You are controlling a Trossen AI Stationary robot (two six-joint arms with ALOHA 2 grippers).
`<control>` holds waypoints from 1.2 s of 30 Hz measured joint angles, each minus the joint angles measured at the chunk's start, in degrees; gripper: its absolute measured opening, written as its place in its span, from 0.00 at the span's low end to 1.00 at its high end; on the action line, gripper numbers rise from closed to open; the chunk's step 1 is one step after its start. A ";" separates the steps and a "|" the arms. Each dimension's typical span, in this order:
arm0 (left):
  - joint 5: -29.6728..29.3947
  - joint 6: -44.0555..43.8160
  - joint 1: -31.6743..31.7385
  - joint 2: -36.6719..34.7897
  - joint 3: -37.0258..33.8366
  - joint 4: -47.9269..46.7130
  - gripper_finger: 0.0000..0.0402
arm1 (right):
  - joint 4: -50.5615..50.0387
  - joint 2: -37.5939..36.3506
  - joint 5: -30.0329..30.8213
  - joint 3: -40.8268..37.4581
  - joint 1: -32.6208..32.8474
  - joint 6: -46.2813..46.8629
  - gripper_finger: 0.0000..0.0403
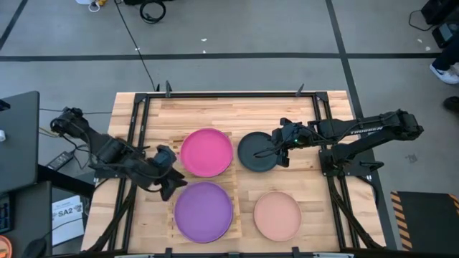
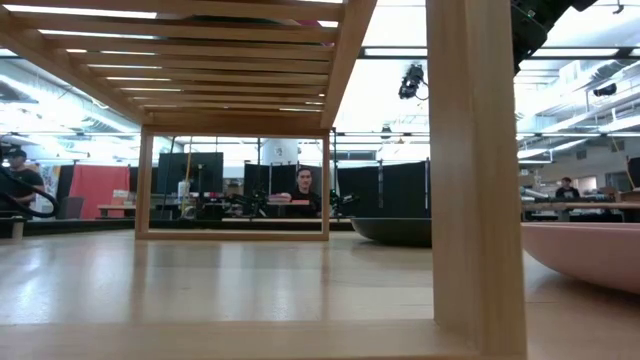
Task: Place and stack plates onto a shelf
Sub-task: Stack the black plate on top of the pink plate on the shelf
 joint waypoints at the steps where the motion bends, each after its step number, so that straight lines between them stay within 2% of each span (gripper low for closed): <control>1: -0.08 1.41 0.00 -0.72 0.00 0.00 0.39 | 0.01 0.00 0.00 0.00 0.00 0.01 0.44; 10: -4.37 19.14 0.02 -5.44 0.00 -0.05 0.39 | 0.01 0.00 0.00 0.00 0.00 0.02 0.44; 21: -8.42 32.47 1.19 -6.40 0.00 -0.20 0.39 | 0.07 0.00 0.00 0.00 0.00 0.02 0.44; 26: -8.12 38.36 5.79 -7.09 0.00 -0.24 0.39 | 0.12 0.00 0.00 0.00 0.00 0.02 0.44; 33: -1.90 46.57 15.70 -8.36 -0.22 0.17 0.39 | 0.63 0.00 0.00 0.00 0.00 0.02 0.44; 36: 0.77 49.56 19.13 -10.33 -2.54 2.83 0.39 | 0.66 0.00 0.00 0.00 0.00 0.00 0.44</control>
